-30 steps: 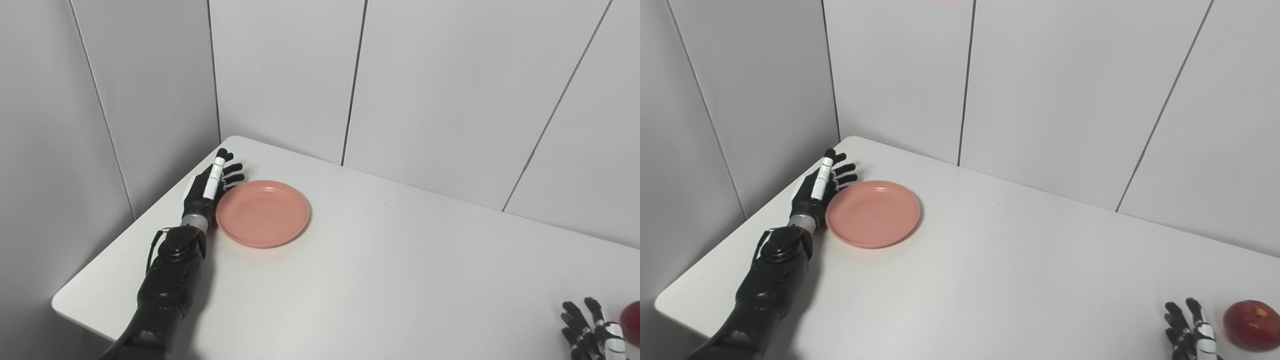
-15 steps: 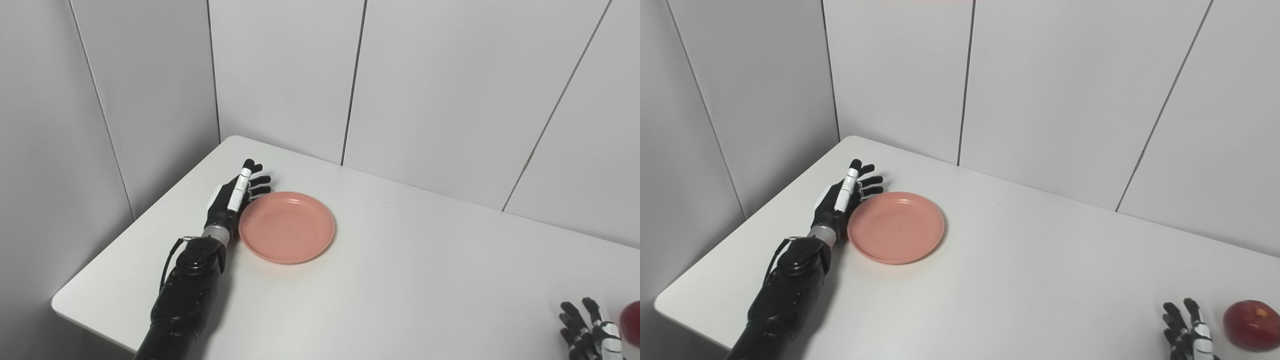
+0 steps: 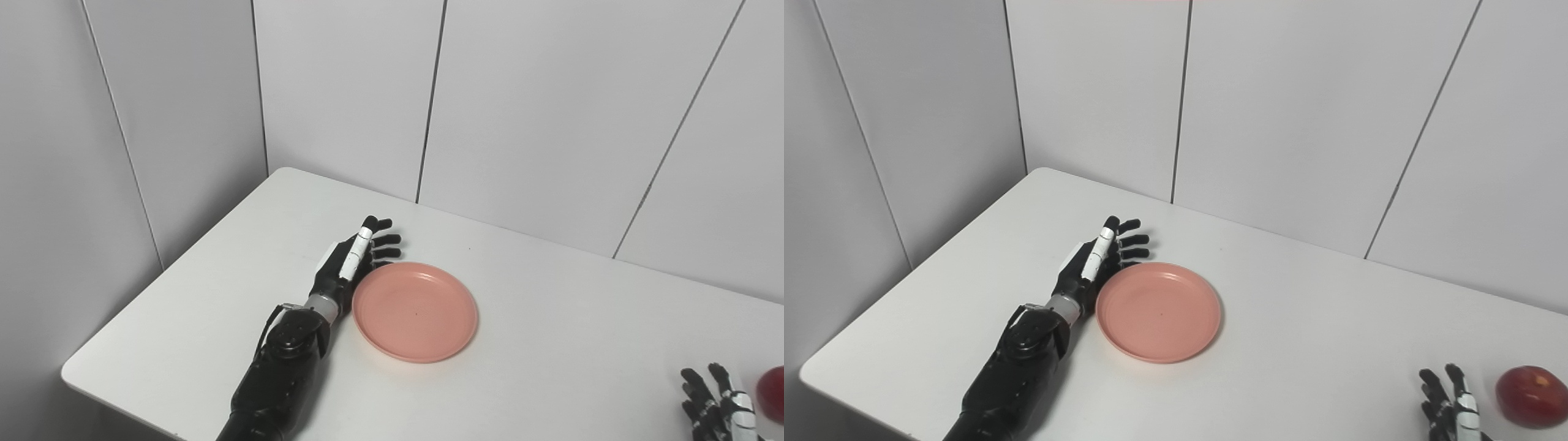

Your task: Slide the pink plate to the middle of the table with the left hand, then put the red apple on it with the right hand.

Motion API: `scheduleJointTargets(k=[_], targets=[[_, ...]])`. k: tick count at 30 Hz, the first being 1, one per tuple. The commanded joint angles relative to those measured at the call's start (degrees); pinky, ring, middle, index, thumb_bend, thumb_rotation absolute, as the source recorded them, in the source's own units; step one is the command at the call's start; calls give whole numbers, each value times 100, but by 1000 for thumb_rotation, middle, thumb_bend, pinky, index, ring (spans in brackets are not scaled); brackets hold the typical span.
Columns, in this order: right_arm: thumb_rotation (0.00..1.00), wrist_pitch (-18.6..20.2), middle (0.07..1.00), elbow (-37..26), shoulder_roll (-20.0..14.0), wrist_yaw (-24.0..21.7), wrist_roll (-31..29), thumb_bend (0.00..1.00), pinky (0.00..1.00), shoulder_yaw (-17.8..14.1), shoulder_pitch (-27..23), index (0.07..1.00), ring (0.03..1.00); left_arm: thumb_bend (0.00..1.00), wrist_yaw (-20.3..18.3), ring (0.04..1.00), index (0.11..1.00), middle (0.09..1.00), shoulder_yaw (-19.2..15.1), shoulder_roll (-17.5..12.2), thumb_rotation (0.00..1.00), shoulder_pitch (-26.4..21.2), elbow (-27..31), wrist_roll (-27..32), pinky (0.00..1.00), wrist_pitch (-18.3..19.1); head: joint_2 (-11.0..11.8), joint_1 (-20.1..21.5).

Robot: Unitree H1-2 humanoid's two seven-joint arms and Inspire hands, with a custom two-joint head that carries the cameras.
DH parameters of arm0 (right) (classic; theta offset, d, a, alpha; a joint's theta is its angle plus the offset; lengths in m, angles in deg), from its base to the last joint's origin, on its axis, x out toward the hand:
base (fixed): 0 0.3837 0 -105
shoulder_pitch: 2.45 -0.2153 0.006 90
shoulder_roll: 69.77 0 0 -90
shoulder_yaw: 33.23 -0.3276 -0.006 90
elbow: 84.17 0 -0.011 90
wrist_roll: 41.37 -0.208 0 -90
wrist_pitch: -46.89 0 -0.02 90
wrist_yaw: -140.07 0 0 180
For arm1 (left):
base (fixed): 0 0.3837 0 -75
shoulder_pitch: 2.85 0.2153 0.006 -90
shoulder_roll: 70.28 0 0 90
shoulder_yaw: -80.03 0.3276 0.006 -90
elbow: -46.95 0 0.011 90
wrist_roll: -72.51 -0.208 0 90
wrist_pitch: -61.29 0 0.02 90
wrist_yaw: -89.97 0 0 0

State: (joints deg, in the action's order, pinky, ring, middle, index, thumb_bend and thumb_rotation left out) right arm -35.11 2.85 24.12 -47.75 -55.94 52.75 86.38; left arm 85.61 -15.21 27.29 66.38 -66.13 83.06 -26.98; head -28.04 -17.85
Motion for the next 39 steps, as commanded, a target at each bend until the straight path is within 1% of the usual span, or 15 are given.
scheduleJointTargets(k=[1,6,11,13,15,16,17,18,19,22,26,27,28,33,39], targets=[[1000,218,928,-30,58,-73,25,666,1000,105,-33,1000,980,810,-99,714,797,752,147,136,937,-76,-73,-70,651,73,-16,27],[1000,94,935,95,73,-99,70,703,1000,126,-59,1000,981,834,-239,702,789,742,364,296,919,-56,22,-104,633,137,-96,204],[1000,-292,915,438,98,-166,122,744,1000,141,-125,1000,957,828,-307,702,793,739,551,439,905,16,283,-113,636,386,-220,513],[1000,-467,907,593,113,-191,149,771,1000,150,-152,993,939,800,-350,705,794,743,619,485,917,65,400,-131,643,457,-267,621],[1000,-555,900,686,143,-197,182,798,1000,162,-175,982,929,786,-374,710,798,748,660,513,924,114,506,-138,647,532,-327,772],[1000,-571,899,705,165,-194,206,808,1000,175,-183,976,926,786,-391,711,799,749,675,512,921,137,549,-129,649,565,-384,932],[1000,-594,899,733,182,-194,226,820,1000,179,-193,972,922,787,-404,713,801,753,690,518,917,156,573,-124,654,583,-384,932],[1000,-603,898,746,209,-179,262,826,1000,192,-202,968,917,788,-423,715,802,755,694,515,912,172,589,-115,658,597,-435,1113],[1000,-598,894,754,236,-161,295,830,1000,201,-212,964,911,789,-430,718,802,758,704,525,911,191,601,-116,660,612,-443,1141],[1000,-544,886,718,330,-101,411,852,1000,251,-234,954,897,793,-437,726,802,766,700,571,916,258,696,-73,672,719,-527,1462],[1000,-455,883,619,466,14,590,853,1000,316,-247,950,888,792,-462,733,809,779,736,628,921,294,797,-74,678,817,-585,1721],[1000,-445,881,603,497,41,627,854,1000,328,-251,948,886,789,-474,736,813,782,752,640,927,293,810,-82,681,829,-585,1721],[1000,-454,875,585,544,80,682,848,1000,346,-255,944,881,784,-488,738,815,785,768,648,935,288,821,-87,681,843,-609,1837],[1000,-389,872,514,688,202,844,841,1000,430,-285,941,879,769,-514,739,821,789,809,733,948,266,867,-69,683,940,-652,2040],[1000,-360,859,480,749,268,909,881,1000,491,-303,933,872,756,-528,741,823,795,871,854,942,202,764,-108,686,929,-695,2114]])
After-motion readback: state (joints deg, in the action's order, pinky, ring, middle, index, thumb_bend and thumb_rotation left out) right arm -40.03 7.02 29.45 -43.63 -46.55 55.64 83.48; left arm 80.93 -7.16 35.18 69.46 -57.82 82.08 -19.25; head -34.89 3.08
